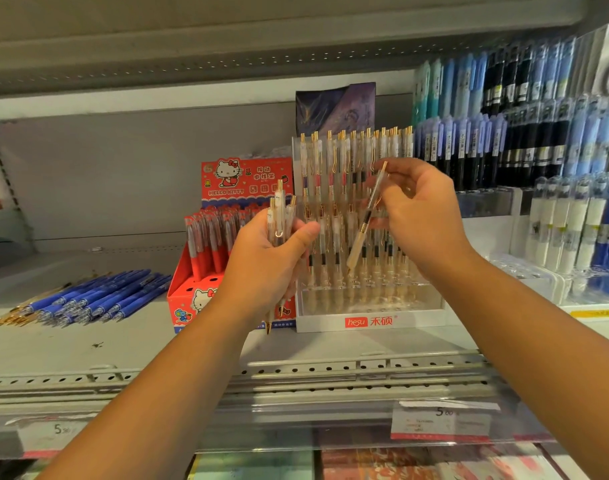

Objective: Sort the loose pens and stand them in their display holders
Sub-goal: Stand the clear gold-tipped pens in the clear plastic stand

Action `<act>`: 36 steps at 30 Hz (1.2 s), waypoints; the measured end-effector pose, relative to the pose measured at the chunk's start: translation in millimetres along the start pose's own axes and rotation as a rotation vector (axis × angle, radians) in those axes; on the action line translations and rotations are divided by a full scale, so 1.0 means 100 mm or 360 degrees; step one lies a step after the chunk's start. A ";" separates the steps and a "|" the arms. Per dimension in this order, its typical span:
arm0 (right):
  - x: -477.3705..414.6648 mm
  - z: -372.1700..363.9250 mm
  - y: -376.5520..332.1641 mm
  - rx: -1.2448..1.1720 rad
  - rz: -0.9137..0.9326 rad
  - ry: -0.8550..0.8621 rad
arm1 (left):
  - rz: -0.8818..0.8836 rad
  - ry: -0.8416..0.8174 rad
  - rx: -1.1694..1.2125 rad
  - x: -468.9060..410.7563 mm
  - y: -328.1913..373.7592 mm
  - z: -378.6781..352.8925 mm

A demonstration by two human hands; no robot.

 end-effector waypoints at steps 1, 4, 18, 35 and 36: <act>0.00 0.00 0.00 0.0075 0.0058 0.0021 | -0.0005 -0.0008 -0.0004 0.00 0.00 0.00; 0.01 -0.02 -0.01 0.0182 0.0147 -0.0004 | 0.0026 -0.0060 0.0053 0.01 0.00 0.00; 0.15 -0.16 0.07 0.0540 0.0155 -0.0307 | 0.0236 -0.0164 0.0206 0.03 -0.05 -0.05; 0.16 -0.12 0.07 0.0910 0.0262 -0.0285 | 0.0120 -0.0165 0.0295 0.02 0.01 -0.09; 0.17 -0.11 0.06 0.0923 0.0282 -0.0272 | 0.0124 -0.0161 0.0304 0.02 0.00 -0.09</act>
Point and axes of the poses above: each hand's wrist, its own x-axis away from the middle knuckle, its own z-axis out of the back of the hand, y = z × x, the point moved 3 cm from there along -x, towards the middle knuckle, and after that the axes turned 12 degrees about y, right-handed, at the moved point
